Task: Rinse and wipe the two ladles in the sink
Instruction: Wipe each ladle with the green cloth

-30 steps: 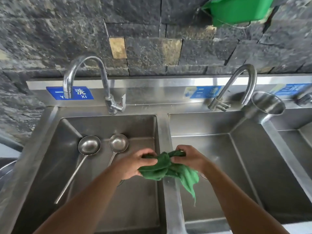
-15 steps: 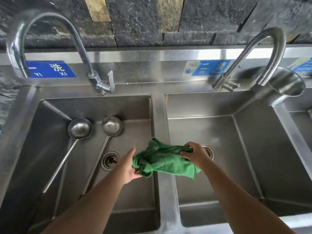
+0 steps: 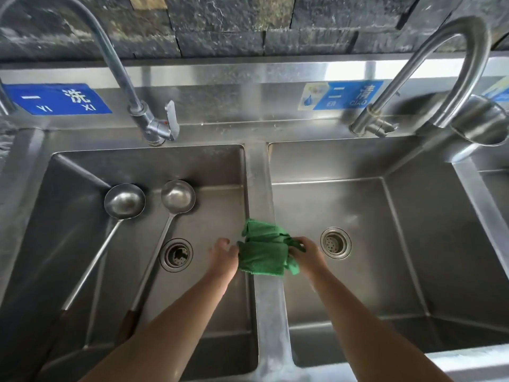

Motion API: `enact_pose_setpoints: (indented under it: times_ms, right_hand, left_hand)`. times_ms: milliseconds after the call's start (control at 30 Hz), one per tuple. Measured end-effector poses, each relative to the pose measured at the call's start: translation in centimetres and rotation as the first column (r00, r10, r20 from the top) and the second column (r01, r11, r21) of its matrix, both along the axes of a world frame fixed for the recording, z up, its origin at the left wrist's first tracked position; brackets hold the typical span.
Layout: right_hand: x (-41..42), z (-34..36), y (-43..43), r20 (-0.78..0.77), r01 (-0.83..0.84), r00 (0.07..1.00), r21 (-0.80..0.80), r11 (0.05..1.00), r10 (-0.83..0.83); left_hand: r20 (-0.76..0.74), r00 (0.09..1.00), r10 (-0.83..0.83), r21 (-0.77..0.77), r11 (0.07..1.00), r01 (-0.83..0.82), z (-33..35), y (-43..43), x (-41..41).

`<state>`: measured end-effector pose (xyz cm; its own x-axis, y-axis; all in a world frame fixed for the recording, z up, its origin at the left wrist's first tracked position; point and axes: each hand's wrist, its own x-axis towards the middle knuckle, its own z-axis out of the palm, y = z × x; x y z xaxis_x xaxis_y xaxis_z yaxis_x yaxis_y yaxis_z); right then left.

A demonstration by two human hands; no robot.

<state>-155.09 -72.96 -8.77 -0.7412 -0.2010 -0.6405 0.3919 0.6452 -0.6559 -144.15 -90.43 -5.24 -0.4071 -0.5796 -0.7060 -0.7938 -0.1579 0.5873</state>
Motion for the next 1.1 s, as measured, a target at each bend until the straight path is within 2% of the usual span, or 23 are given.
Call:
enact_pose_setpoints:
  times_ms: [33, 100, 200, 367, 467, 633, 733, 833, 933, 1000, 1100]
  right_hand:
    - [0.4, -0.1, 0.0, 0.032, 0.033, 0.999, -0.041, 0.999, -0.032]
    - [1.1, -0.1, -0.3, 0.102, 0.123, 0.989, -0.119, 0.985, -0.111]
    - [1.5, 0.9, -1.0, 0.171, 0.238, 0.963, -0.196, 0.951, -0.206]
    - [1.9, 1.4, -0.6, 0.134, 0.224, 0.971, -0.231, 0.947, -0.197]
    - [1.9, 1.3, -0.9, 0.122, 0.196, 0.978, -0.229, 0.954, -0.171]
    - [1.6, 1.4, -1.0, 0.098, 0.109, 0.991, -0.164, 0.981, -0.093]
    - [1.0, 1.8, -0.5, 0.001, -0.006, 1.0, -0.093, 0.996, 0.006]
    - [0.7, 3.4, -0.3, -0.132, -0.098, 0.986, 0.054, 0.994, 0.105]
    - [0.4, 5.2, -0.5, -0.234, -0.107, 0.961, 0.171, 0.979, 0.146]
    - [0.8, 7.6, -2.2, -0.32, -0.157, 0.925, 0.175, 0.972, 0.207]
    - [1.6, 10.4, -5.6, -0.389, -0.215, 0.886, 0.136, 0.967, 0.252]
  left_hand:
    - [-0.091, 0.996, -0.006, 0.023, 1.0, 0.008, 0.6, 0.4, -0.3]
    - [-0.194, 0.981, 0.002, 0.201, 0.979, 0.038, 2.0, 1.2, -1.1]
    - [-0.121, 0.986, 0.113, 0.458, 0.888, -0.046, 1.2, 1.4, -1.5]
    - [0.021, 0.984, 0.177, 0.481, 0.861, -0.165, -1.9, 2.2, -0.6]
    - [0.048, 0.975, 0.216, 0.49, 0.846, -0.212, -2.5, 2.6, -0.6]
    - [0.053, 0.987, 0.153, 0.46, 0.873, -0.16, -3.0, 1.6, -0.1]
    - [0.029, 0.996, 0.083, 0.412, 0.907, -0.088, -2.4, 0.9, 0.9]
    - [-0.024, 1.0, 0.014, 0.304, 0.953, -0.006, -1.2, -0.7, 2.0]
    - [-0.074, 0.994, -0.077, 0.218, 0.972, 0.091, -0.3, -2.5, 2.6]
    - [-0.121, 0.981, -0.149, 0.132, 0.977, 0.165, 1.6, -4.7, 3.8]
    - [-0.113, 0.953, -0.282, -0.049, 0.959, 0.278, 3.5, -7.8, 5.3]
